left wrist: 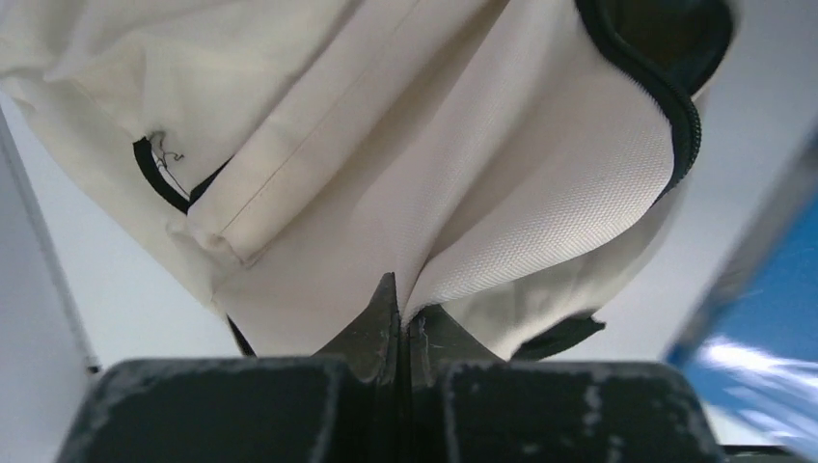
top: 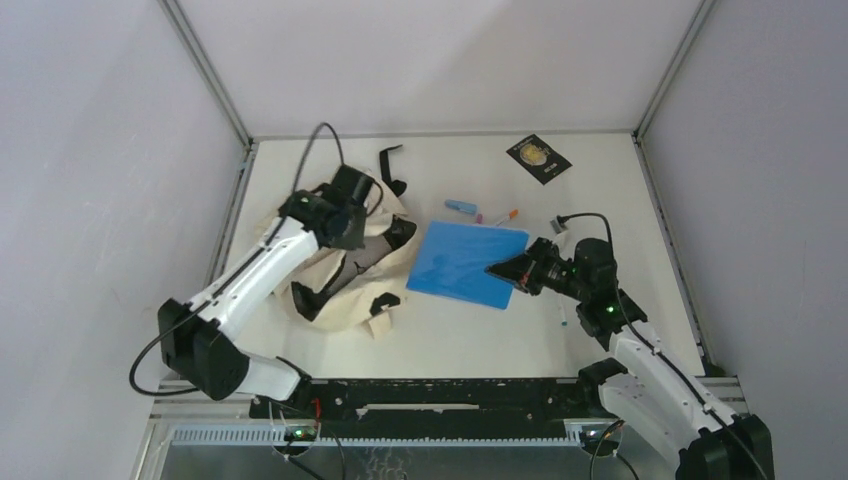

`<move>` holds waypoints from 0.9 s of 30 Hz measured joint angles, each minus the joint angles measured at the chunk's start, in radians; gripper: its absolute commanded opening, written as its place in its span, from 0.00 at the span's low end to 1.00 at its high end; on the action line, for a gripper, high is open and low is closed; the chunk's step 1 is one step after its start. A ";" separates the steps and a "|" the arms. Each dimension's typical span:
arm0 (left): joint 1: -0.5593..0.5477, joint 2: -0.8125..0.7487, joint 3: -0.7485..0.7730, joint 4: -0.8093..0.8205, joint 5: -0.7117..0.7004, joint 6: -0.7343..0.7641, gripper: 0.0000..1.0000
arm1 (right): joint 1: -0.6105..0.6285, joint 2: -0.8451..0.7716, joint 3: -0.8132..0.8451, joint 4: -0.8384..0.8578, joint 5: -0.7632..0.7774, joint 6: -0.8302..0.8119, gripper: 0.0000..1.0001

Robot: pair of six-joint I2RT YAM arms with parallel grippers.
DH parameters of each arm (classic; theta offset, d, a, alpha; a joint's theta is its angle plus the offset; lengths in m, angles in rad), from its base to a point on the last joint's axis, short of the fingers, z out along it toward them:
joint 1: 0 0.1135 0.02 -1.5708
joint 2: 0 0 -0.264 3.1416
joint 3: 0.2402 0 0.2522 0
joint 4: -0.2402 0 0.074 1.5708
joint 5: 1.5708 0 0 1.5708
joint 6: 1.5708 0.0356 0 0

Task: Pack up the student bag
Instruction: Place the files in the student bag.

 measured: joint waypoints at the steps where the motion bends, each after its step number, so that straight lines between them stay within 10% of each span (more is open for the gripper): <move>1: 0.015 -0.010 0.026 0.000 0.013 -0.011 0.00 | 0.026 0.011 -0.005 0.026 0.004 0.016 0.00; 27: 0.123 -0.085 0.161 0.022 0.290 -0.126 0.00 | 0.456 0.586 0.157 0.513 0.370 0.327 0.00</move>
